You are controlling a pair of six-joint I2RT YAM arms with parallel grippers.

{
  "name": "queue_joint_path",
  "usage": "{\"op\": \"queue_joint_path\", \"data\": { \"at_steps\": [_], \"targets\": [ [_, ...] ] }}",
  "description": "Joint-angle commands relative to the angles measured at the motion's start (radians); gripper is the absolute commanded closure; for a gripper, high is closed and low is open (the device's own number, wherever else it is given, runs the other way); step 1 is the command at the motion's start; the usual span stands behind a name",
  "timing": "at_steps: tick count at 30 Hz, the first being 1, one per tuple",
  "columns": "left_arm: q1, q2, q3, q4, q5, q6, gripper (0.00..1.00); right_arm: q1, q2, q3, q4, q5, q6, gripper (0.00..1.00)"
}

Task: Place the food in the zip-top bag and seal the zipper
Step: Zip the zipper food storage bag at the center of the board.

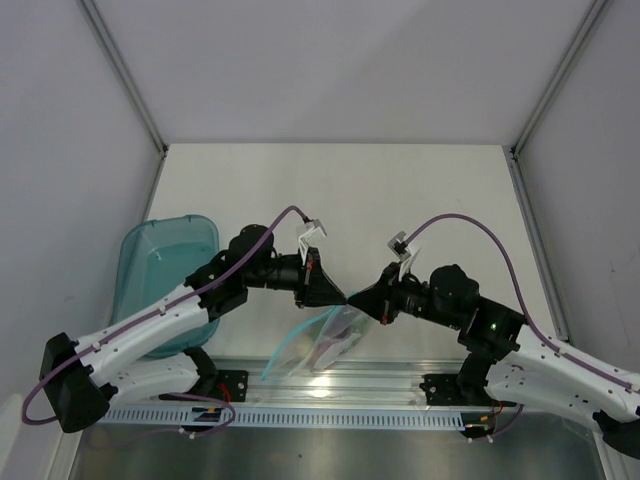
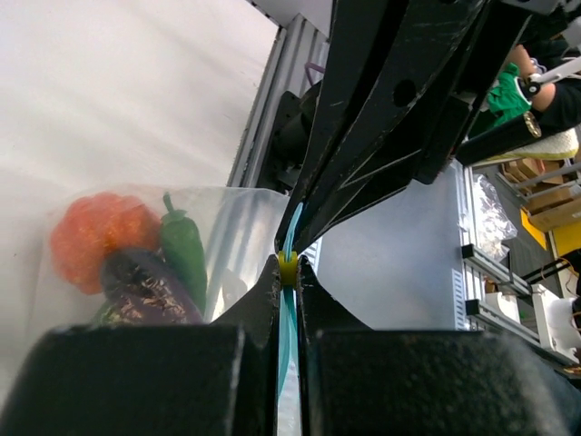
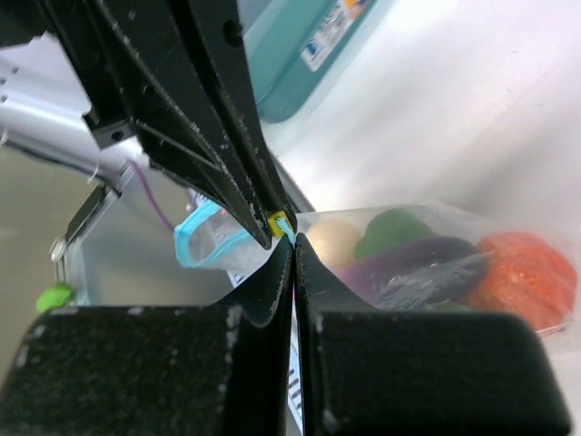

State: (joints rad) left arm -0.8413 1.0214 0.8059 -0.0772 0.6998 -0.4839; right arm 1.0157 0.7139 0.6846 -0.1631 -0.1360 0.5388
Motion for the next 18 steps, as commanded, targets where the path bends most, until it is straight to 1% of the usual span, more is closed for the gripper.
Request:
{"op": "queue_joint_path", "data": {
  "at_steps": [1,3,5,6,7,8,9,10,12,13,15,16,18],
  "targets": [
    [-0.008,0.013,0.027,-0.104,0.029,0.027,0.99,0.003,-0.018,0.010,0.100,0.227,0.049,1.00],
    [-0.008,0.006,0.027,-0.110,0.044,0.033,0.99,0.003,-0.014,0.010,0.089,0.214,0.018,1.00],
    [-0.008,0.000,0.036,-0.108,0.047,0.037,0.99,0.001,-0.017,0.013,0.089,0.146,-0.035,1.00],
    [-0.008,-0.006,0.030,-0.113,0.050,0.041,0.99,-0.009,-0.019,0.016,0.085,0.086,-0.090,1.00],
    [-0.008,-0.010,0.035,-0.116,0.053,0.042,0.99,-0.018,-0.024,0.018,0.082,-0.006,-0.111,1.00],
    [-0.008,-0.014,0.039,-0.115,0.058,0.044,1.00,-0.026,-0.028,0.021,0.070,-0.045,-0.128,1.00],
    [-0.008,-0.018,0.036,-0.113,0.061,0.042,0.99,-0.041,-0.040,0.023,0.060,-0.075,-0.154,0.98],
    [-0.008,-0.018,0.038,-0.111,0.070,0.042,0.99,-0.051,-0.047,0.026,0.050,-0.127,-0.164,0.91],
    [-0.008,-0.017,0.035,-0.107,0.079,0.039,0.99,-0.081,-0.060,0.033,0.022,-0.181,-0.184,0.86],
    [-0.007,-0.018,0.032,-0.105,0.084,0.038,0.99,-0.092,-0.063,0.036,0.016,-0.235,-0.203,0.81],
    [-0.008,-0.018,0.027,-0.096,0.093,0.030,0.99,-0.109,-0.064,0.043,0.008,-0.287,-0.218,0.77],
    [-0.007,-0.018,0.026,-0.082,0.102,0.025,0.99,-0.124,-0.059,0.044,0.008,-0.313,-0.230,0.73],
    [-0.007,-0.018,0.024,-0.075,0.109,0.016,1.00,-0.137,-0.047,0.049,0.005,-0.375,-0.235,0.72]
  ]
}}
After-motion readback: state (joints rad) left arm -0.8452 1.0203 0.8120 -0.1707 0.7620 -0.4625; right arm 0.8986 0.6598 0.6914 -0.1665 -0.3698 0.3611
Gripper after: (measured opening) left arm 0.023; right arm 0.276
